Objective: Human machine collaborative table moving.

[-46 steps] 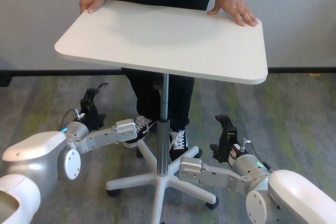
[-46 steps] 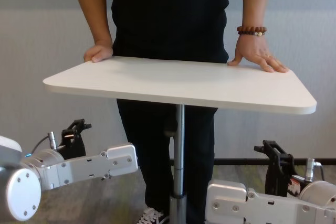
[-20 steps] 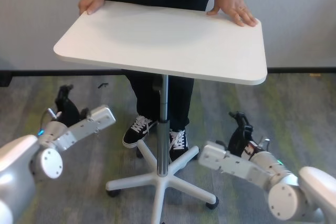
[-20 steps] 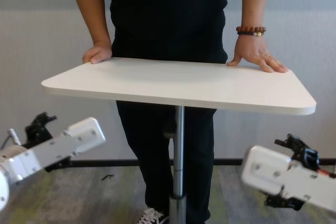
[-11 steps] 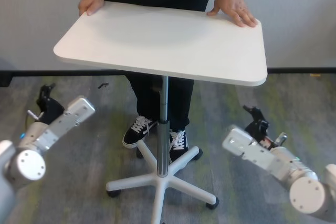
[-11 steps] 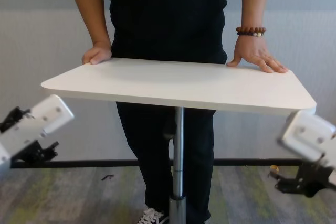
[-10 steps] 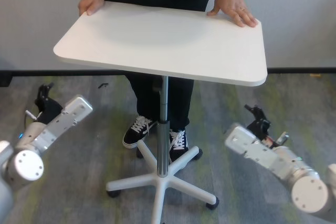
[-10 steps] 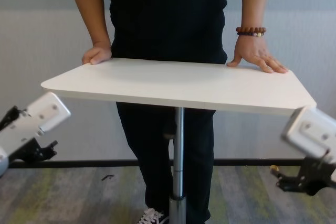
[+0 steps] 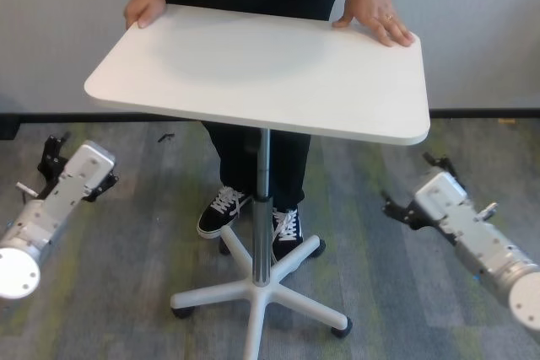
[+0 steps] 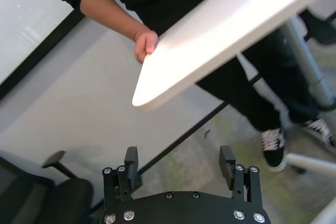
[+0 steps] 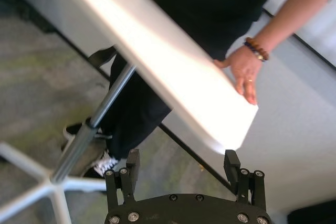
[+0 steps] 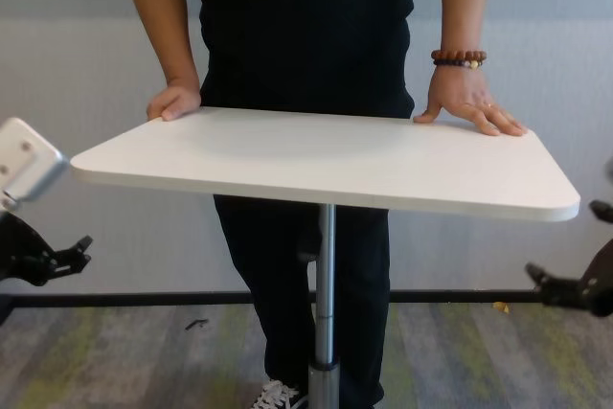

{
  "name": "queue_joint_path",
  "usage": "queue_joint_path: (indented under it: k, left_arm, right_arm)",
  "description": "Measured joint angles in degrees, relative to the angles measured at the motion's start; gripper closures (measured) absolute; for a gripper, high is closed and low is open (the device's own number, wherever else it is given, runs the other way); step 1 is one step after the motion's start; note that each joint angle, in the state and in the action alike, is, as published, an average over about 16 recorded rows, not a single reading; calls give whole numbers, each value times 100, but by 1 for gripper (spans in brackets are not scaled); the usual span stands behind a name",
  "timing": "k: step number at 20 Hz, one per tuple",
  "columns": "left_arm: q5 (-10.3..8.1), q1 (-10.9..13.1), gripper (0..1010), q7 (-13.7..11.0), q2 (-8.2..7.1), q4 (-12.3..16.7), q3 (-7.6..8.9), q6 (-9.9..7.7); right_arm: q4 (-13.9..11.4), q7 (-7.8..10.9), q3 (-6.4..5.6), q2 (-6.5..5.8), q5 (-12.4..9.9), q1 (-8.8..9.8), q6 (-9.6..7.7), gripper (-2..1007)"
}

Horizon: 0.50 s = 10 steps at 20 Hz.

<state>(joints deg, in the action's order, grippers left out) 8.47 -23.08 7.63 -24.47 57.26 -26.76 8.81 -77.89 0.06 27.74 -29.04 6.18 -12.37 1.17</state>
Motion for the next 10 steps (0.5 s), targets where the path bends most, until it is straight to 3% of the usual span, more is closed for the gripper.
queue_joint_path:
  k: [6, 10]
  left_arm:
    - [-932, 469, 10, -241, -408, 958, 35, -78]
    - [-1477, 743, 10, -379, -645, 1518, 55, -123]
  right_arm:
    - [-135, -79, -85, -252, -944, 42, 257, 4]
    - [-208, -121, -129, -384, -1456, 65, 393, 5]
